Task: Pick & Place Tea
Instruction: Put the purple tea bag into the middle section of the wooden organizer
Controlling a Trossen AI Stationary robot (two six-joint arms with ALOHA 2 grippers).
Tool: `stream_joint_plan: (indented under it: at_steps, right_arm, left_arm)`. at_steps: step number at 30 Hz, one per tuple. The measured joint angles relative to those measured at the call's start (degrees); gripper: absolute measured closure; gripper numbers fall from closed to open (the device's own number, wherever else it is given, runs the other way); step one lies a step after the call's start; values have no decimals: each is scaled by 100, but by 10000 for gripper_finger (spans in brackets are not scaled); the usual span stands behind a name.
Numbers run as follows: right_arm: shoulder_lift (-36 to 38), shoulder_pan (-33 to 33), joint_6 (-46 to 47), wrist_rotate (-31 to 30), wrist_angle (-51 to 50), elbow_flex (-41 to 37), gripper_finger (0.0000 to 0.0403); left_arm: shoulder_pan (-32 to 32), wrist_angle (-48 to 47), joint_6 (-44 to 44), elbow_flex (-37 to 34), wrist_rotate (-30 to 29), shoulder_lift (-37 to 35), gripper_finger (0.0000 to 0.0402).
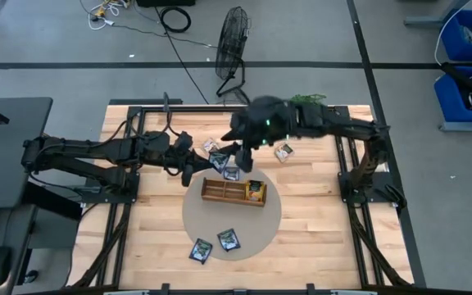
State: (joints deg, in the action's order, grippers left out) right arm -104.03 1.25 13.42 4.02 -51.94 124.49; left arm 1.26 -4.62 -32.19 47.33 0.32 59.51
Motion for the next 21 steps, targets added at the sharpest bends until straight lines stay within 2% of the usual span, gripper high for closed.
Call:
stream_joint_plan:
  at_steps: [2, 4, 12, 21]
  right_arm:
    - [-7, 205, 256, 744, -50, -2, 206]
    - [-7, 331, 422, 1030, -155, -2, 203]
    - [-93, 545, 262, 1358, -538, -9, 202]
    - [-309, 584, 213, 1490, -454, -15, 203]
  left_arm:
    - [0, 30, 221, 0, -16, 0, 396]
    - [0, 47, 384, 0, -33, 0, 396]
    - [0, 421, 842, 0, -141, 2, 397]
    - [7, 699, 1037, 4, -148, 0, 397]
